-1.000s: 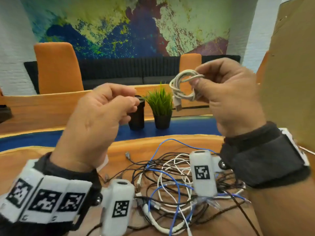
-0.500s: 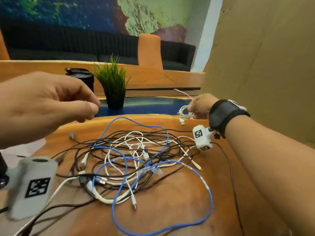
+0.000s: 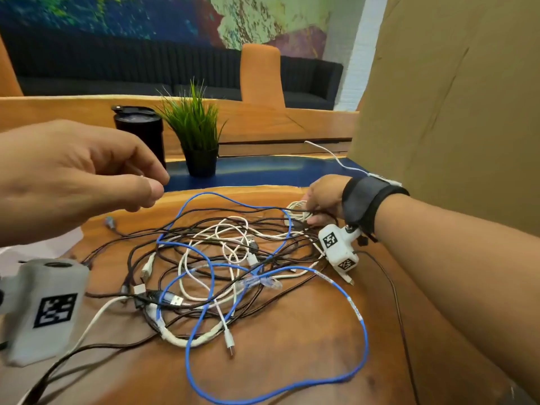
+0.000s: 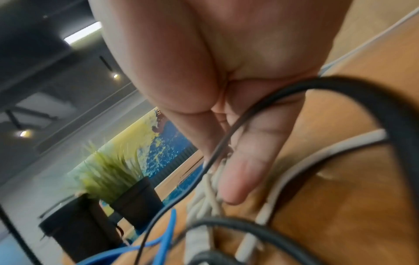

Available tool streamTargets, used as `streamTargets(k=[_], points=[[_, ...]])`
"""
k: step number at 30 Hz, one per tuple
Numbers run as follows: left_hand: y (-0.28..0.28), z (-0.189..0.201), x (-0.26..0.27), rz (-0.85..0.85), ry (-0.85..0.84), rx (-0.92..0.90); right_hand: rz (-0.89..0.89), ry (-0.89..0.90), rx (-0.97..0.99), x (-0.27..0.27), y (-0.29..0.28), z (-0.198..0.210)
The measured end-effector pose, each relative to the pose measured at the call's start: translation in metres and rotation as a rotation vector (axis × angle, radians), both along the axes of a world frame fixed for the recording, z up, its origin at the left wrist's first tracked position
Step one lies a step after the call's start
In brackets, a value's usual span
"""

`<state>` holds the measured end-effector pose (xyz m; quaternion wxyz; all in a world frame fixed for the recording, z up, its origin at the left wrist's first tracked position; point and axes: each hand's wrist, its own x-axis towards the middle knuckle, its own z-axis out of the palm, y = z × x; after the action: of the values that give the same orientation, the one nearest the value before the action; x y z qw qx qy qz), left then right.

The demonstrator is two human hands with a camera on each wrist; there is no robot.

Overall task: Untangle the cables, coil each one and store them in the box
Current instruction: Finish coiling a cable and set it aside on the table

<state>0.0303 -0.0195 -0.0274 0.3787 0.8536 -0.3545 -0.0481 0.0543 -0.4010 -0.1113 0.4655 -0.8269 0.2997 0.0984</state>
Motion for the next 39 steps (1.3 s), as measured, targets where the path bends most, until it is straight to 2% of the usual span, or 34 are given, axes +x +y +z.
streamTargets(k=[3, 8, 10, 13, 15, 17, 18, 22, 25, 26, 27, 29, 30, 32, 33, 35, 37, 39], points=[[0.005, 0.002, 0.003, 0.0, -0.007, 0.009, -0.011, 0.018, 0.116, -0.008, 0.002, -0.002], [0.0, -0.004, 0.004, 0.003, 0.0, 0.019, 0.068, 0.043, 0.231, -0.017, 0.012, -0.007], [-0.001, -0.008, 0.005, -0.002, 0.006, 0.056, 0.053, 0.005, 0.189, -0.016, 0.005, -0.001], [0.002, -0.012, 0.01, 0.014, 0.006, 0.068, -0.08, -0.029, 0.038, -0.014, -0.015, 0.006], [0.003, -0.015, 0.014, 0.025, -0.01, 0.064, -0.176, -0.02, 0.09, -0.014, -0.021, 0.006], [0.0, -0.013, 0.011, 0.043, -0.07, 0.071, -0.169, -0.007, 0.111, -0.015, -0.019, 0.004], [-0.003, -0.009, 0.006, 0.053, -0.096, 0.077, -0.125, -0.004, 0.062, -0.014, -0.017, 0.002], [-0.007, 0.005, -0.005, 0.079, -0.129, 0.156, 0.095, -0.022, -0.433, -0.004, -0.01, 0.007], [-0.01, 0.007, -0.01, 0.065, -0.151, 0.277, 0.24, 0.021, -0.929, -0.006, 0.006, 0.031], [-0.013, 0.006, -0.01, 0.058, -0.166, 0.322, 0.3, -0.031, -1.053, -0.009, 0.016, 0.04], [-0.016, 0.003, -0.01, 0.051, -0.185, 0.38, 0.352, -0.114, -1.036, -0.013, 0.03, 0.049], [-0.023, -0.001, -0.011, 0.02, -0.222, 0.493, 0.479, -0.273, -0.75, -0.03, 0.062, 0.064], [-0.026, -0.004, -0.012, -0.003, -0.236, 0.551, 0.59, -0.29, -0.634, -0.041, 0.08, 0.069], [-0.029, -0.009, -0.014, -0.053, -0.242, 0.667, 0.877, -0.247, -0.592, -0.061, 0.115, 0.071], [-0.028, -0.011, -0.016, -0.073, -0.244, 0.707, 1.008, -0.224, -0.65, -0.069, 0.131, 0.068], [-0.024, -0.014, -0.018, -0.093, -0.244, 0.743, 1.21, -0.18, -0.908, -0.078, 0.156, 0.052], [-0.017, -0.016, -0.021, -0.088, -0.248, 0.764, 1.303, -0.151, -1.135, -0.08, 0.167, 0.033], [-0.008, -0.021, -0.022, -0.086, -0.198, 0.764, 1.291, -0.204, -1.155, -0.079, 0.169, 0.028]])
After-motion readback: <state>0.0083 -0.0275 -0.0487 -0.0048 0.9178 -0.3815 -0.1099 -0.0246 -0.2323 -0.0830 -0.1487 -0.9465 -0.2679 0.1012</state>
